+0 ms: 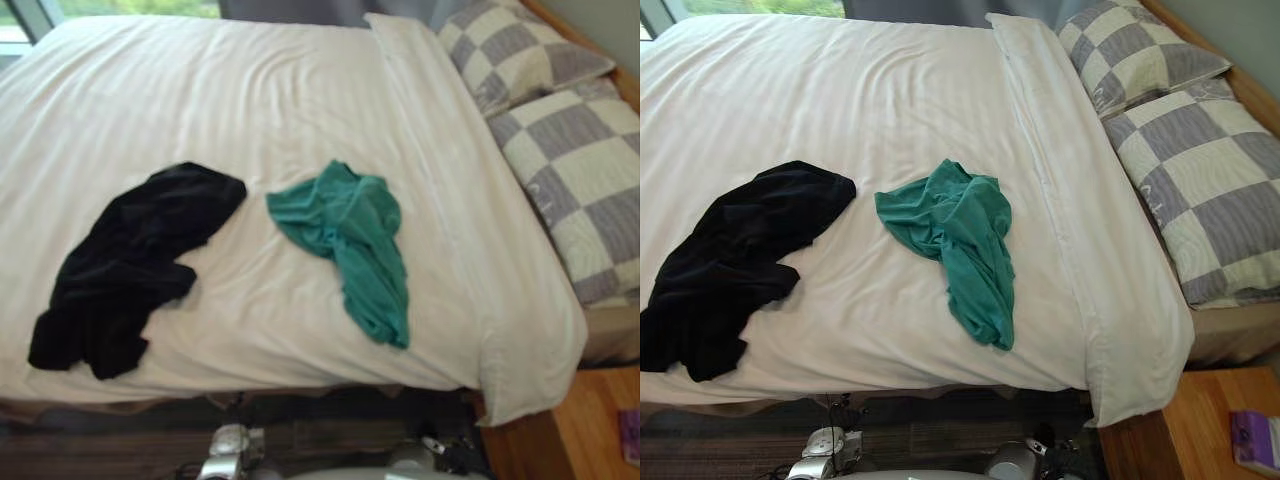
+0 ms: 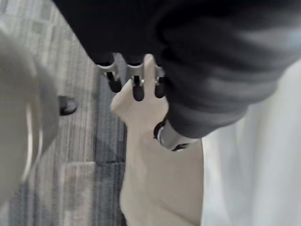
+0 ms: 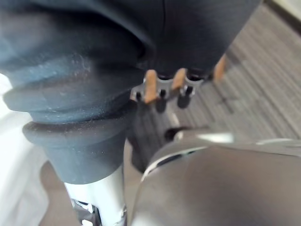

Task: Tidy the bed and pick cloth on bed and put in laundry

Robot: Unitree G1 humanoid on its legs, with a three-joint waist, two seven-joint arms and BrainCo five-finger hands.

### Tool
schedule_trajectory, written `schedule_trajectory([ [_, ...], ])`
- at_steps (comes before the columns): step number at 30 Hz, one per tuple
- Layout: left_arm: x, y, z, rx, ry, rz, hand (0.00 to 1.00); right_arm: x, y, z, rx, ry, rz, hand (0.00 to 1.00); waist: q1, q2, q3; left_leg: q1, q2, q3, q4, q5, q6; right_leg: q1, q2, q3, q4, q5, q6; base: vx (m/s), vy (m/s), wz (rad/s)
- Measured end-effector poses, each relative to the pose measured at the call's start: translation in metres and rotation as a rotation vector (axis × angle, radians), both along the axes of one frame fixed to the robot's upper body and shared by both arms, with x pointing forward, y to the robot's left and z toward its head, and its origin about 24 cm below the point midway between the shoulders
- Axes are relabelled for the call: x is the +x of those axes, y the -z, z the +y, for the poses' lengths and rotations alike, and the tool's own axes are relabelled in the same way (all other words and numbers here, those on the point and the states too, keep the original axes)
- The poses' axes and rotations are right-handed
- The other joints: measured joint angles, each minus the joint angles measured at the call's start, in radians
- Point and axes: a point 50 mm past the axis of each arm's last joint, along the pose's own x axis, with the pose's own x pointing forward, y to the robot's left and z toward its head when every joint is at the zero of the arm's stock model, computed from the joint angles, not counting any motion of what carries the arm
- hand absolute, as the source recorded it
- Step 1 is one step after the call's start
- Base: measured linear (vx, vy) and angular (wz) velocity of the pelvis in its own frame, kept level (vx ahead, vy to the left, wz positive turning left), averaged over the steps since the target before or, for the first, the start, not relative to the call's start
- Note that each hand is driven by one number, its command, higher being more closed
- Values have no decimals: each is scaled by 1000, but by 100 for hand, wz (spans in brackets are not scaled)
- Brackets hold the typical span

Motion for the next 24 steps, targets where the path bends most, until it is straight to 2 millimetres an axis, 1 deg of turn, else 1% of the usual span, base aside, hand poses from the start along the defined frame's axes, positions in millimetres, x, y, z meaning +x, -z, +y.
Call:
schedule_trajectory([
  [1,3,-1,-1,17,24,-6,0,6,-2,0,-24,-62,-10,0,-3,19,3,27,-3,10,-48,23,27,23,118,-52,41,-134,89,-69,392,-12],
  [2,6,-2,-3,25,49,-9,0,10,-3,1,-30,-83,-26,0,-7,25,7,26,-11,4,-68,38,40,30,186,-37,58,-191,109,-98,418,20],
  [3,12,-4,-7,31,89,-28,0,16,-5,5,-38,-120,-44,0,-12,25,8,23,-42,-6,-103,66,57,42,271,-22,74,-287,107,-70,236,42],
  [4,15,-5,-11,32,112,-34,0,17,-6,7,-41,-141,-47,0,-17,25,8,16,-64,-16,-115,76,65,50,302,-13,73,-332,105,-128,253,82],
  [5,19,-6,-22,17,161,-42,0,21,-7,10,-43,-158,-66,0,-25,21,14,7,-134,-57,-133,95,87,101,341,30,26,-432,79,-112,153,82],
  [6,22,-6,-27,6,171,-48,0,24,-9,10,-44,-156,-78,0,-27,22,20,6,-152,-73,-137,99,92,122,344,53,-2,-441,62,-178,158,109],
  [7,24,-6,-36,-13,186,-55,0,29,-12,8,-52,-149,-107,0,-25,60,40,16,-177,-102,-162,108,101,152,352,76,-34,-444,60,-138,95,75],
  [8,21,-5,-39,-22,186,-47,0,29,-12,9,-52,-148,-109,0,-24,64,42,25,-183,-113,-179,117,110,161,350,76,-41,-444,60,-109,108,69],
  [9,16,-3,-40,-27,181,-34,0,29,-11,11,-45,-148,-107,0,-17,75,42,40,-189,-122,-202,131,110,177,343,71,-55,-443,62,-30,66,48],
  [10,13,-2,-40,-27,177,-27,0,30,-12,13,-42,-148,-115,0,-17,84,47,26,-193,-139,-187,131,110,184,339,56,-67,-443,66,-2,43,41],
  [11,14,-2,-40,-28,176,-28,0,32,-12,12,-44,-151,-120,0,-16,86,50,3,-196,-146,-159,129,107,181,337,55,-70,-443,67,-18,44,64],
  [12,22,-7,-40,-29,164,-65,0,40,-15,16,-44,-174,-138,0,-22,87,82,-93,-215,-152,4,117,90,178,316,52,-72,-443,69,-36,72,70],
  [13,33,-14,-41,-37,140,-121,0,46,-18,13,-54,-176,-158,0,-23,61,129,-213,-230,-131,224,125,17,179,285,34,-61,-430,78,-49,91,67],
  [14,37,-17,-41,-44,127,-139,0,48,-19,13,-55,-176,-164,0,-19,62,141,-267,-226,-119,319,131,-10,181,276,28,-52,-419,78,-33,128,35],
  [15,43,-22,-41,-48,113,-178,0,48,-19,13,-60,-177,-162,0,-14,71,145,-328,-201,-80,445,129,-6,184,265,18,-45,-419,78,26,181,-3],
  [16,45,-23,-38,-45,110,-191,0,47,-18,12,-72,-173,-153,0,-12,65,151,-358,-136,-15,520,117,12,200,263,23,-56,-410,85,124,262,-27],
  [17,43,-22,-35,-46,93,-181,0,47,-18,12,-72,-162,-151,0,-15,73,149,-352,-67,23,513,82,66,222,258,36,-81,-395,109,163,265,-38],
  [18,42,-21,-34,-46,89,-176,0,47,-18,10,-75,-153,-148,0,-19,73,148,-346,-44,25,493,70,85,227,252,43,-84,-390,118,253,429,-44],
  [19,43,-21,-34,-55,77,-176,0,45,-18,3,-91,-129,-135,0,-22,74,147,-324,8,1,411,51,116,225,220,67,-90,-376,151,212,424,-31],
  [20,44,-22,-34,-59,74,-181,0,44,-18,1,-97,-120,-130,0,-22,72,147,-314,26,-15,366,51,117,220,204,77,-89,-371,165,237,576,-28],
  [22,49,-23,-33,-54,79,-191,0,42,-17,-4,-106,-111,-118,0,-23,68,146,-302,71,-111,231,57,121,207,144,98,-84,-351,214,153,537,-8],
  [23,49,-23,-31,-47,80,-188,0,39,-16,-3,-105,-112,-107,0,-21,74,130,-292,74,-184,154,73,115,201,101,114,-82,-345,258,159,696,-6],
  [24,44,-19,-33,-45,82,-164,0,37,-15,-6,-111,-115,-96,0,-22,83,109,-261,82,-233,76,145,-10,202,68,129,-94,-343,290,158,755,-7],
])
